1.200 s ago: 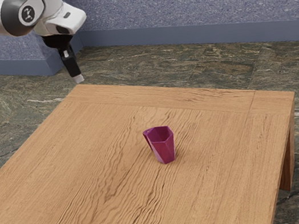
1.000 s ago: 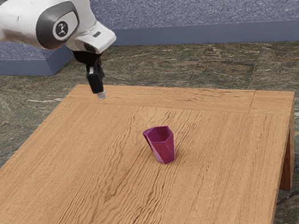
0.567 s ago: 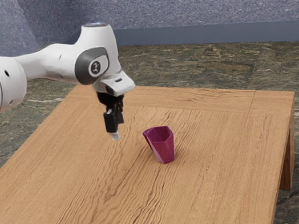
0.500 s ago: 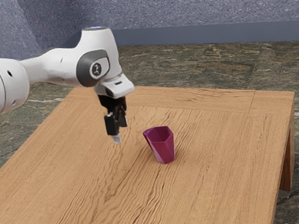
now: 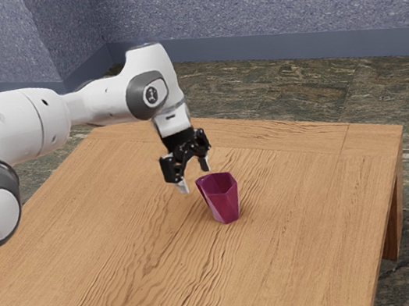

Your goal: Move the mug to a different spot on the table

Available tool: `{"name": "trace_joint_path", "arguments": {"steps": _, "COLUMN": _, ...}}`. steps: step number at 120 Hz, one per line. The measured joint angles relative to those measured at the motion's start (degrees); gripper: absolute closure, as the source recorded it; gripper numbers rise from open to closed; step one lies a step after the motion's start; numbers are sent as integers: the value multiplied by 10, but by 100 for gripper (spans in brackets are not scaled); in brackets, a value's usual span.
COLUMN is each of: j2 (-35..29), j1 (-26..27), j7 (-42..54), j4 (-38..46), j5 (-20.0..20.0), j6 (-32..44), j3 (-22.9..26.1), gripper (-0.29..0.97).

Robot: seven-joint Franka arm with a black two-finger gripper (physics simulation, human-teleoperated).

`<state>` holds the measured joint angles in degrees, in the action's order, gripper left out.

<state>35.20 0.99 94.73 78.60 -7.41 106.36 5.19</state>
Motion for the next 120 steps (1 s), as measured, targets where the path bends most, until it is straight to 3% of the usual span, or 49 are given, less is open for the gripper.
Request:
{"name": "trace_joint_path", "arguments": {"steps": 49, "j2": 43, "j1": -5, "j7": 92, "j4": -33, "j5": -10, "j6": 32, "j3": -7, "gripper": 0}}
{"name": "trace_joint_path", "arguments": {"steps": 120, "j2": 95, "j1": -9, "j7": 70, "j4": -34, "j5": -61, "j6": 137, "j3": -20, "gripper": 0}}
